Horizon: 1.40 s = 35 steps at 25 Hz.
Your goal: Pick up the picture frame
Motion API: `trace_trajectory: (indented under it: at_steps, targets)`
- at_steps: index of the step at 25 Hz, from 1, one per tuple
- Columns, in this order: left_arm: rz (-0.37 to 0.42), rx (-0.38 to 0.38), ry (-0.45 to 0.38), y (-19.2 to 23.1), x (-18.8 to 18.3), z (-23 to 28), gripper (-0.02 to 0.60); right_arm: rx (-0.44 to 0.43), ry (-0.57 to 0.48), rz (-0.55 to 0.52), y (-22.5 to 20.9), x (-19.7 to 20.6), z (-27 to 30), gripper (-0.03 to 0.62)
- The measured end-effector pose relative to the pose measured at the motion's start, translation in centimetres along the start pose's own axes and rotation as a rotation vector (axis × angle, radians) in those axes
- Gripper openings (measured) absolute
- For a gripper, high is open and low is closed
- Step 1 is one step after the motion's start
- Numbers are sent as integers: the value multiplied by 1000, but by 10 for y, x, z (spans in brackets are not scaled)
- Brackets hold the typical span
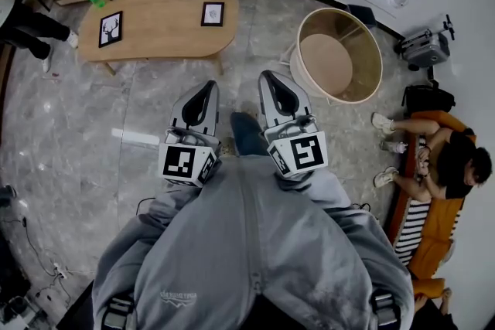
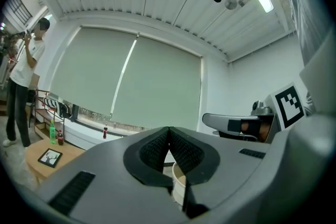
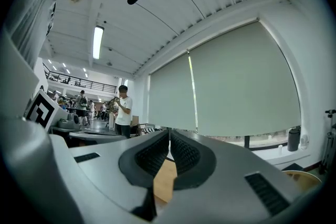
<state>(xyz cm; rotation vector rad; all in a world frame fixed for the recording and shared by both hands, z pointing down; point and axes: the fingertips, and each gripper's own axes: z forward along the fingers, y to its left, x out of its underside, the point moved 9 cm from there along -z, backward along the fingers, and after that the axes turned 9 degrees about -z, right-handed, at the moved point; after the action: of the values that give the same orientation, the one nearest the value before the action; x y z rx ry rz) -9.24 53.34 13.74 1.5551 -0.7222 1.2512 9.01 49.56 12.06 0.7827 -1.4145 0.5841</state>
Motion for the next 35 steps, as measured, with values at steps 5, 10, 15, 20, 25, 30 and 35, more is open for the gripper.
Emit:
trace_trajectory:
  at_steps: [5,10,15,20,25,30,35]
  targets:
    - [-18,-9,-20,14,-8,10,18,-29,-15,-6,-2,-2,26,34]
    - [25,-30,-38,32,-13,39,18,-82,-61,-25,-16,-3,66,34]
    - [38,-88,-27,64,-21,100,18,-135,-66,-17,-57,9,134,34]
    - [32,-121,-42,106,-33,185,18,-182,-54,-11,-112,22,224,34]
    - [-3,-176,-24,148,-38,267,18,-246,-7,12,-163,44,309,34]
    - [-26,-237,8,176,-40,338,18,-291,34,51,-210,69,370,34]
    - [-8,-274,11,191,-47,392,18,-310,41,77,-254,84,411,34]
